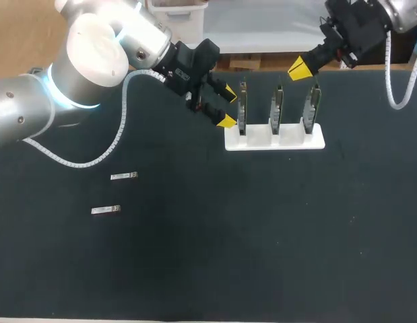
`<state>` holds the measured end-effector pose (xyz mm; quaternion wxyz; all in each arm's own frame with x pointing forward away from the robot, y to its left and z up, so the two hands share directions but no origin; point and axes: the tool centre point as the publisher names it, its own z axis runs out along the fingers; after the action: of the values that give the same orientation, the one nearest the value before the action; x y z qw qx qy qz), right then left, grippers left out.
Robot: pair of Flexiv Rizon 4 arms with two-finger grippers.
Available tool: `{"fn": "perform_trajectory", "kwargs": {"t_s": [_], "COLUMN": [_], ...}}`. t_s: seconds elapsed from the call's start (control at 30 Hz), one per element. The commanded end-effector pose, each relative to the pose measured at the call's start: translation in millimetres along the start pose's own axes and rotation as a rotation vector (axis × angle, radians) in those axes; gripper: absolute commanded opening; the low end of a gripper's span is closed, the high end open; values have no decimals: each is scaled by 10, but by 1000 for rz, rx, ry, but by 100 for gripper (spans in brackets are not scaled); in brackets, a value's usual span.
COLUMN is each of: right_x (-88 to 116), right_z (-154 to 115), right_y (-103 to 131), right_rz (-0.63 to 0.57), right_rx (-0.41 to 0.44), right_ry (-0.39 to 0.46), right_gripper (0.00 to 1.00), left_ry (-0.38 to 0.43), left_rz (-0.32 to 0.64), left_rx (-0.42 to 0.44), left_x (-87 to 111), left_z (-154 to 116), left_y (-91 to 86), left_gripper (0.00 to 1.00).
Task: Pick up the optical module with the left hand, and insert it into the network port with the right hand.
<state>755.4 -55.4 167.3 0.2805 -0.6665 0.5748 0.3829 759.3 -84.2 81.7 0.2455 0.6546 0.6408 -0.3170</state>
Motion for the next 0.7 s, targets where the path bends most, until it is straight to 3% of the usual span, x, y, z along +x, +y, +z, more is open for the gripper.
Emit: {"fn": "perform_trajectory", "kwargs": {"t_s": [0.03,0.7], "right_x": [26,228], "right_z": [-32,-98], "right_y": [-19,-107], "right_rz": [-7,87], "right_rx": [-31,55], "right_ry": [21,12], "right_gripper": [0,0], "left_ry": [7,7], "left_rz": [-3,-3], "left_rx": [3,3], "left_x": [-14,-14], "left_z": [-3,-3], "left_y": [13,13], "left_gripper": [100,100]}}
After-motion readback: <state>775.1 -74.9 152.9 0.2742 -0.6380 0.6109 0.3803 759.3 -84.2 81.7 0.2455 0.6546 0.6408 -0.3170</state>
